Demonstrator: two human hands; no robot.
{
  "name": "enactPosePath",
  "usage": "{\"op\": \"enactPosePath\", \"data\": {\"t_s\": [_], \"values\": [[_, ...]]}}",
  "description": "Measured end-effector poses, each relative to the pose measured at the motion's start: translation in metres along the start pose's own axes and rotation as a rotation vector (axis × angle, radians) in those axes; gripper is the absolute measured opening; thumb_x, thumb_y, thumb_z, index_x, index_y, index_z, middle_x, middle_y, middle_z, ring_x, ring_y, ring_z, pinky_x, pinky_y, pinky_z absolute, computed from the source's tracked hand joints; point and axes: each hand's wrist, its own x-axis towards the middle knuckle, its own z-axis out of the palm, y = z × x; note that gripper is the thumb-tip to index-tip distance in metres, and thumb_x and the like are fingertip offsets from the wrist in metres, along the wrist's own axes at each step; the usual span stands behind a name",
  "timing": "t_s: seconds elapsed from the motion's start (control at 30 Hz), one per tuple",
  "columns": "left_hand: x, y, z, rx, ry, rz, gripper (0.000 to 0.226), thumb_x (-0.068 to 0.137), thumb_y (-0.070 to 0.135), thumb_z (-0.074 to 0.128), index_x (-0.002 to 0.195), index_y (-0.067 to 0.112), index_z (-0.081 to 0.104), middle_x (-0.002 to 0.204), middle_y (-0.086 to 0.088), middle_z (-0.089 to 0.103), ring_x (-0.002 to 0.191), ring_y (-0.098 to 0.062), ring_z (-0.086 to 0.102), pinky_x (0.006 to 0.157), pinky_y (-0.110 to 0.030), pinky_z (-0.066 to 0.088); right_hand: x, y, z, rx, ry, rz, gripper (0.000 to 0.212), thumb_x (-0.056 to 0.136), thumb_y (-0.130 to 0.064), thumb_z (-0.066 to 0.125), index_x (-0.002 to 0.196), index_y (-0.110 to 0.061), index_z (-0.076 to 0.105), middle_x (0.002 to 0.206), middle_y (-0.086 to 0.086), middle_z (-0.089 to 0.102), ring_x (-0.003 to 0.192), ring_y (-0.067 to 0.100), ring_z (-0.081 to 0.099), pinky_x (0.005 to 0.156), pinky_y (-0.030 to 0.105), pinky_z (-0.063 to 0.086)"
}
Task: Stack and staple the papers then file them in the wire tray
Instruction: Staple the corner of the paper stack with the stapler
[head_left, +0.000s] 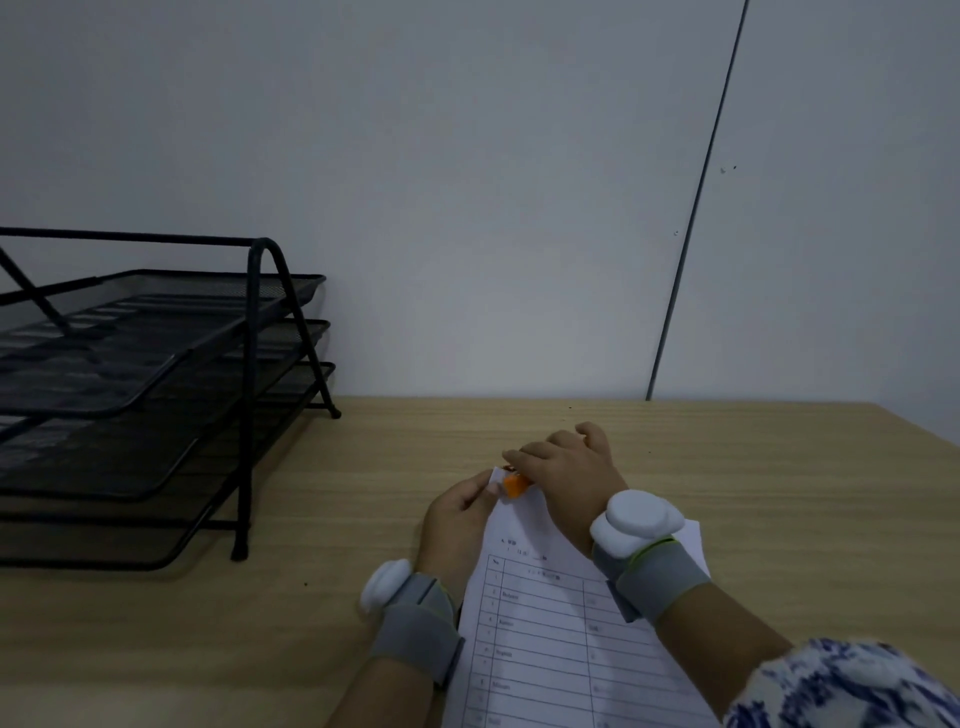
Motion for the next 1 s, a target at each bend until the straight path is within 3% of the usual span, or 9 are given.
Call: {"op": "enactPosePath", "data": {"t_s": [0.13, 0.27, 0.43, 0.5, 0.63, 0.7, 0.8, 0.87, 1.0], "values": [[0.001, -0.001, 0.0, 0.044, 0.021, 0.013, 0.012, 0.091, 0.014, 0.054, 0.089, 0.017, 0.065, 0.085, -0.003, 0.067, 0.082, -0.021, 0.062, 0.076, -0.035, 0.051, 0.002, 0.002, -0.006, -0.037, -0.004, -0.025, 0.048, 0.091, -0.011, 0.037, 0.136, -0.027, 0.035, 0.134, -0.004, 0.055, 0.127, 0.02, 0.038, 0.112, 0.051, 0.001], [0.002, -0.001, 0.001, -0.019, 0.024, -0.015, 0.014, 0.09, 0.01, 0.053, 0.08, 0.015, 0.063, 0.079, -0.004, 0.065, 0.072, -0.016, 0.059, 0.065, -0.025, 0.048, 0.007, 0.001, -0.009, -0.077, -0.071, -0.095, 0.044, 0.093, -0.015, 0.04, 0.135, -0.027, 0.038, 0.132, -0.003, 0.056, 0.131, 0.018, 0.033, 0.11, 0.06, 0.001], [0.002, 0.0, 0.002, -0.018, -0.002, -0.05, 0.016, 0.09, 0.007, 0.053, 0.077, 0.013, 0.059, 0.085, -0.018, 0.062, 0.081, -0.026, 0.056, 0.075, -0.036, 0.045, 0.011, -0.003, -0.003, -0.077, -0.116, -0.136, 0.039, 0.092, -0.016, 0.042, 0.13, -0.024, 0.044, 0.136, 0.0, 0.051, 0.13, 0.022, 0.034, 0.106, 0.048, 0.021], [0.002, 0.0, 0.001, -0.034, 0.021, -0.057, 0.017, 0.089, 0.004, 0.054, 0.076, 0.012, 0.059, 0.078, -0.016, 0.063, 0.073, -0.026, 0.057, 0.07, -0.032, 0.046, 0.01, -0.001, 0.001, 0.01, -0.09, -0.098, 0.043, 0.092, -0.014, 0.041, 0.134, -0.02, 0.042, 0.143, 0.004, 0.043, 0.134, 0.02, 0.03, 0.107, 0.042, 0.023], [0.003, 0.001, 0.0, -0.126, 0.097, -0.094, 0.017, 0.088, 0.004, 0.055, 0.076, 0.014, 0.061, 0.07, -0.005, 0.066, 0.064, -0.017, 0.059, 0.053, -0.022, 0.049, 0.007, -0.001, 0.003, 0.367, 0.152, 0.292, 0.055, 0.088, -0.014, 0.046, 0.141, -0.012, 0.03, 0.152, 0.016, 0.026, 0.138, 0.03, 0.026, 0.11, 0.04, 0.026], [0.002, 0.002, 0.0, -0.127, 0.11, -0.095, 0.019, 0.088, 0.006, 0.055, 0.075, 0.017, 0.062, 0.069, -0.002, 0.066, 0.065, -0.016, 0.06, 0.054, -0.021, 0.049, 0.006, -0.003, -0.001, 0.651, 0.108, 0.541, 0.056, 0.091, -0.024, 0.044, 0.142, -0.008, 0.026, 0.149, 0.018, 0.03, 0.133, 0.034, 0.033, 0.107, 0.042, 0.03], [0.001, 0.004, 0.0, -0.116, 0.099, -0.103, 0.019, 0.088, 0.006, 0.055, 0.073, 0.016, 0.062, 0.071, -0.006, 0.064, 0.068, -0.018, 0.057, 0.062, -0.027, 0.046, 0.006, -0.002, -0.005, 1.019, -0.03, 0.583, 0.03, 0.089, -0.03, 0.045, 0.108, -0.01, 0.057, 0.108, 0.013, 0.061, 0.101, 0.03, 0.056, 0.09, 0.039, 0.043], [0.001, 0.004, -0.001, -0.115, 0.072, -0.122, 0.016, 0.089, 0.009, 0.056, 0.076, 0.016, 0.063, 0.074, -0.008, 0.065, 0.07, -0.02, 0.058, 0.063, -0.029, 0.046, 0.003, 0.001, -0.007, 1.078, -0.001, 0.545, 0.019, 0.084, -0.034, 0.057, 0.084, -0.016, 0.054, 0.078, -0.001, 0.056, 0.074, 0.016, 0.053, 0.065, 0.029, 0.041], [0.001, 0.005, -0.002, -0.143, -0.011, -0.193, 0.011, 0.09, 0.013, 0.055, 0.083, 0.014, 0.064, 0.075, -0.009, 0.066, 0.065, -0.02, 0.059, 0.06, -0.028, 0.047, 0.002, 0.005, -0.007, 1.087, -0.01, 0.501, 0.025, 0.081, -0.033, 0.066, 0.091, -0.014, 0.052, 0.07, -0.008, 0.048, 0.064, 0.004, 0.045, 0.055, 0.019, 0.031]]}}
